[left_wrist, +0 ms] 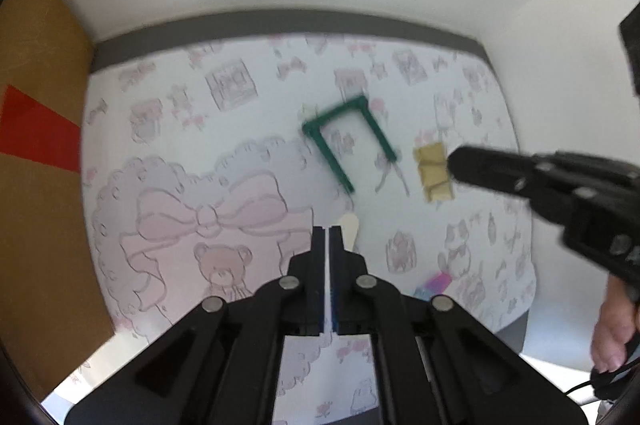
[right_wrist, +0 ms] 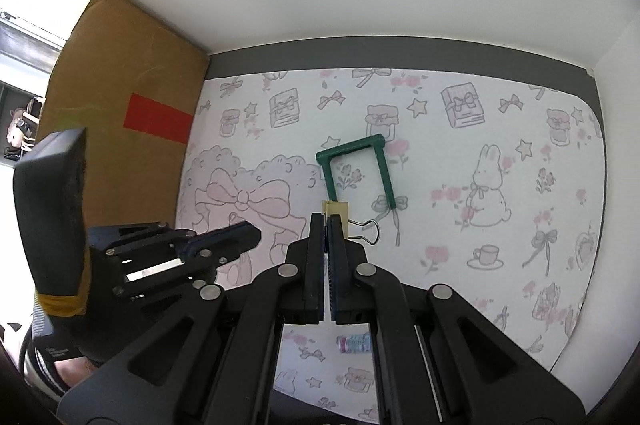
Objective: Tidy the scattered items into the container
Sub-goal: 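Lift the binder clip and cream stick off the mat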
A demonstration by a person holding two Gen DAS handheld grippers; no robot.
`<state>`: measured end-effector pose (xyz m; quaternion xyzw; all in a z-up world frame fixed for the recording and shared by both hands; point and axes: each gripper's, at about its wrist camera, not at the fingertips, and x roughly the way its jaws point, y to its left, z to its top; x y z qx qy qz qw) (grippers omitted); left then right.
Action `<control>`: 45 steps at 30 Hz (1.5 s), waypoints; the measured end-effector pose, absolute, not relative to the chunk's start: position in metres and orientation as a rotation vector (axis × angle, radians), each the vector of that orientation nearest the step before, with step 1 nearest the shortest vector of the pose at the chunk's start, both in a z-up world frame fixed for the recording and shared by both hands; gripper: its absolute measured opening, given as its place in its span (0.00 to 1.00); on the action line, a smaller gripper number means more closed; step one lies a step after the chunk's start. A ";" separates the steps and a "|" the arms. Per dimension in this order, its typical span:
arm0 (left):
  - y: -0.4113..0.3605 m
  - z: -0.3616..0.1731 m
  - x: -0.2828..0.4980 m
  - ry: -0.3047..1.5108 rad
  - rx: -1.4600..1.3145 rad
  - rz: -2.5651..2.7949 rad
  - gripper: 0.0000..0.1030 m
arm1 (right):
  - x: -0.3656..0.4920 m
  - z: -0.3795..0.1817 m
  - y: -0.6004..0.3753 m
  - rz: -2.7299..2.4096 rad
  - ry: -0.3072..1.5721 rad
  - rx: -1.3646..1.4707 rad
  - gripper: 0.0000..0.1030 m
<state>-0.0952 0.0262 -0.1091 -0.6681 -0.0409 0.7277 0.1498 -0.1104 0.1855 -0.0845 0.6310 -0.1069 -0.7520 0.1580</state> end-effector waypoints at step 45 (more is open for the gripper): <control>0.045 -0.127 -0.058 0.077 -1.937 2.151 0.16 | -0.084 -0.116 0.193 -2.108 -0.271 1.919 0.01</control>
